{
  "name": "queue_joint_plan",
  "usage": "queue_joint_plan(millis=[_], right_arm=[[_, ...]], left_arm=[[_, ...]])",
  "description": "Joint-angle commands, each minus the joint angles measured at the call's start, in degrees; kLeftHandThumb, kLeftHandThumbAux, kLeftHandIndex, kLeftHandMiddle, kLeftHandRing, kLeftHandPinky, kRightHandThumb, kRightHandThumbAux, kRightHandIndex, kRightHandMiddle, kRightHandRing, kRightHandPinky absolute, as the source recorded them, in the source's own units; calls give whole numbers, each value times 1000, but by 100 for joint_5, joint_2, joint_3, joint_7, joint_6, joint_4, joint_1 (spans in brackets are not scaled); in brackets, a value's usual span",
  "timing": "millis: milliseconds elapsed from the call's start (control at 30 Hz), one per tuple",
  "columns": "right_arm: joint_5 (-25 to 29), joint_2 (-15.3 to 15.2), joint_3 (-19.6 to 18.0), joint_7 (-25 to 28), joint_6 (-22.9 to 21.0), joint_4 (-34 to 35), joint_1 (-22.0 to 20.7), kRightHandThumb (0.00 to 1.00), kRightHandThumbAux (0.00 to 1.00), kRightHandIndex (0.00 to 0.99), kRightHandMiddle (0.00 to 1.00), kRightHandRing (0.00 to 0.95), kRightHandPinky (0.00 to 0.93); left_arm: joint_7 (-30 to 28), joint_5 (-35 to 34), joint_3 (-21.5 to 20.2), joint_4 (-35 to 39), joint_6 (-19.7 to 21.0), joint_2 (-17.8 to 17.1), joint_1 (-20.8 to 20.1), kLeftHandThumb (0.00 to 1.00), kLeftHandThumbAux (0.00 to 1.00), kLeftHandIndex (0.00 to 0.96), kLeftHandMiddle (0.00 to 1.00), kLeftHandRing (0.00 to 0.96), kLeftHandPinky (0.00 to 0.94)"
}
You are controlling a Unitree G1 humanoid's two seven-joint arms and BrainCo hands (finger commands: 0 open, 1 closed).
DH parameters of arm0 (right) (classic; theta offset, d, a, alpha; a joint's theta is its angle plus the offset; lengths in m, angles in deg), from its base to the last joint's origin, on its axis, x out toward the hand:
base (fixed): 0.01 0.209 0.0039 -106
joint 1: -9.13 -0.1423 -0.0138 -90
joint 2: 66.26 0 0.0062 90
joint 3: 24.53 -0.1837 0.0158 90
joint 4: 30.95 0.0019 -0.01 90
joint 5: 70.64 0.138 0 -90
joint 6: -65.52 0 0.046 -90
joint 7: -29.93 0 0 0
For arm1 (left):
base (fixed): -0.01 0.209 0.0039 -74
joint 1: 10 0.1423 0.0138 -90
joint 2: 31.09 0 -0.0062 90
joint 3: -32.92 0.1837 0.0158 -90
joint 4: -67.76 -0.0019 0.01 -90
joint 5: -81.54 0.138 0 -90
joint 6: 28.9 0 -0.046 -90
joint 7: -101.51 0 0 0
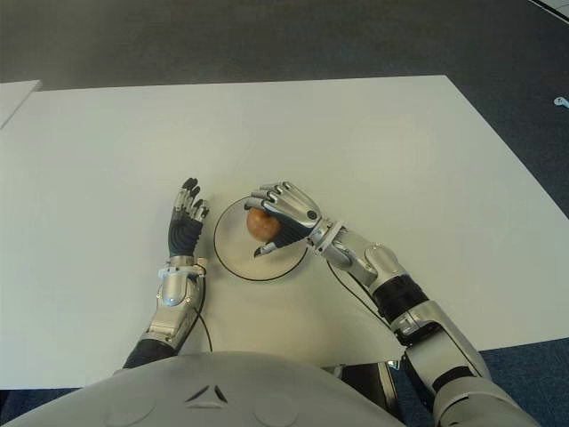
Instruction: Put the apples into the plate.
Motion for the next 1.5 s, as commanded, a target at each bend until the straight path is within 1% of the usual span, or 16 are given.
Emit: queue_joint_plan(millis=[33,200,333,567,800,900,933,1000,1033,1067,1100,1133,1200,1333,1400,1500], right_arm=[[-189,-105,65,11,64,96,-36,431,773,755,839,828,759],[-260,-140,87,-39,62,127,-17,433,776,775,855,841,803],[-318,-174,97,-59,51,168,21,439,775,786,864,849,803],[-397,-223,142,-110,105,147,34,438,776,755,846,836,780],[-373,-184,153,-108,124,93,16,426,783,747,838,826,763],[-342,-156,149,-125,153,63,7,422,782,737,822,800,722],[-334,-150,147,-133,162,58,7,404,748,696,794,768,677],[-270,-130,136,-82,173,37,9,354,659,579,669,635,553],[-231,-123,131,-41,178,28,11,344,644,557,644,609,531],[-204,-118,128,-14,182,22,12,325,616,507,563,526,467],[-128,-113,130,105,180,15,17,318,606,489,534,496,445],[-72,-110,131,191,179,10,20,295,576,412,448,410,369],[12,-118,137,376,171,14,18,259,536,309,325,290,264],[22,-144,141,568,157,37,1,224,508,232,232,198,184],[-8,-175,149,702,130,76,-15,177,498,156,158,136,134],[-17,-195,135,823,133,110,-21,134,490,106,110,95,103]], left_arm=[[139,81,-28,-834,136,406,379,8,579,60,69,48,25],[175,82,-16,-836,136,401,374,7,578,62,73,54,38],[208,85,4,-783,182,405,389,8,588,64,78,60,45],[223,78,28,-700,276,413,414,8,608,63,81,66,46],[175,28,37,-661,293,420,434,3,611,61,77,61,42],[130,5,43,-647,308,407,440,1,605,64,74,58,39],[123,8,47,-640,314,400,442,1,605,65,73,57,41],[110,13,53,-632,331,386,437,0,606,65,71,57,45],[105,13,55,-628,339,382,436,0,606,65,71,56,46],[101,13,56,-625,344,379,435,0,607,65,71,56,48],[90,12,62,-608,359,375,440,0,608,65,71,56,48],[82,11,66,-595,369,373,443,0,612,63,70,56,52],[75,10,74,-566,381,373,454,0,622,62,71,58,59],[114,37,73,-581,359,382,448,0,634,63,74,61,67],[184,94,76,-586,325,384,456,0,650,66,81,70,87],[197,93,76,-561,324,399,475,0,660,71,89,80,103]])
